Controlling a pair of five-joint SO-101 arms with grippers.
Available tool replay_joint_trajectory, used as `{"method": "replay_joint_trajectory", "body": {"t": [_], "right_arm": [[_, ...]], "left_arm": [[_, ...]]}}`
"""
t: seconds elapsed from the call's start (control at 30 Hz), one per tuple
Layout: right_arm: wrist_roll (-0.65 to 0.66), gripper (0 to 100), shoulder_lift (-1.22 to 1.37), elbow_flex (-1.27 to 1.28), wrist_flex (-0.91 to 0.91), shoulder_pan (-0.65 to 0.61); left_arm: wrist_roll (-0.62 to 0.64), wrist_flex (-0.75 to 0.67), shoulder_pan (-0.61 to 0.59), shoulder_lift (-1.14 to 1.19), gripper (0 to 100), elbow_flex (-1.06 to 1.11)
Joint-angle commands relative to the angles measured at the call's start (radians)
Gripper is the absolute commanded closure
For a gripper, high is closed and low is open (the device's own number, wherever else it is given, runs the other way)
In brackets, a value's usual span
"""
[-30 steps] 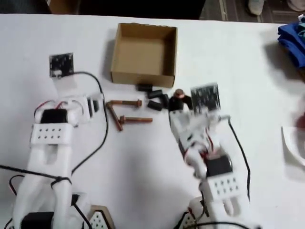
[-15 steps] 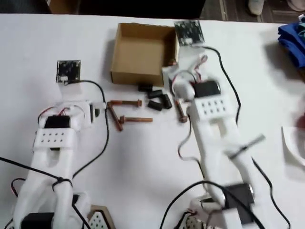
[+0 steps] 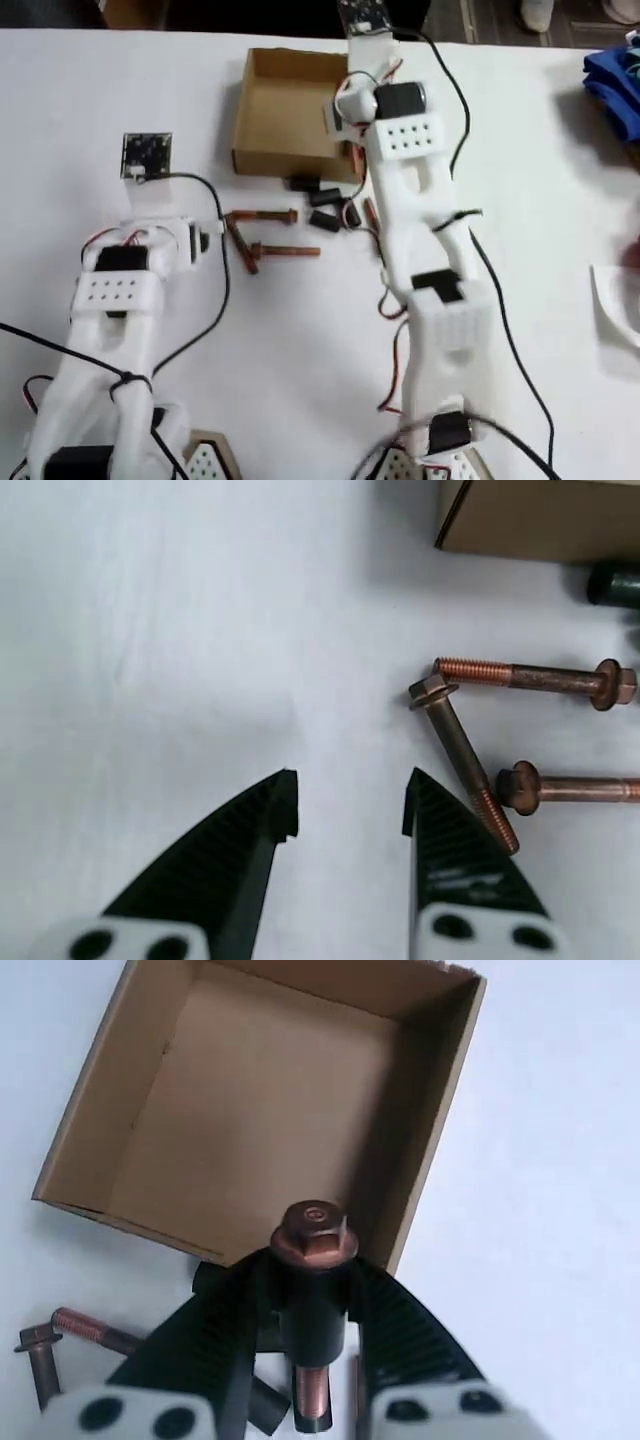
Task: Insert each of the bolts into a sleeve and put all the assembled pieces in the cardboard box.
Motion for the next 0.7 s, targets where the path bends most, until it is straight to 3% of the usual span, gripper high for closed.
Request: {"method": "replay_joint_trajectory", "body": {"t": [0.0, 0.27, 0.67], "right_arm": [[0.000, 97.8, 0.104, -0.258, 0.042, 0.004], [0.041, 97.9, 0.280, -0.442, 0.030, 0.004], [0.040, 97.9, 0.288, -0.454, -0.050, 0.008]], "left_arm": [[-0.003, -0.018, -0.006, -0.032, 81, -0.004], [-0.005, -0.018, -0.006, -0.031, 81, -0.002], [-0.005, -0.018, -0.006, -0.031, 81, -0.002]]}}
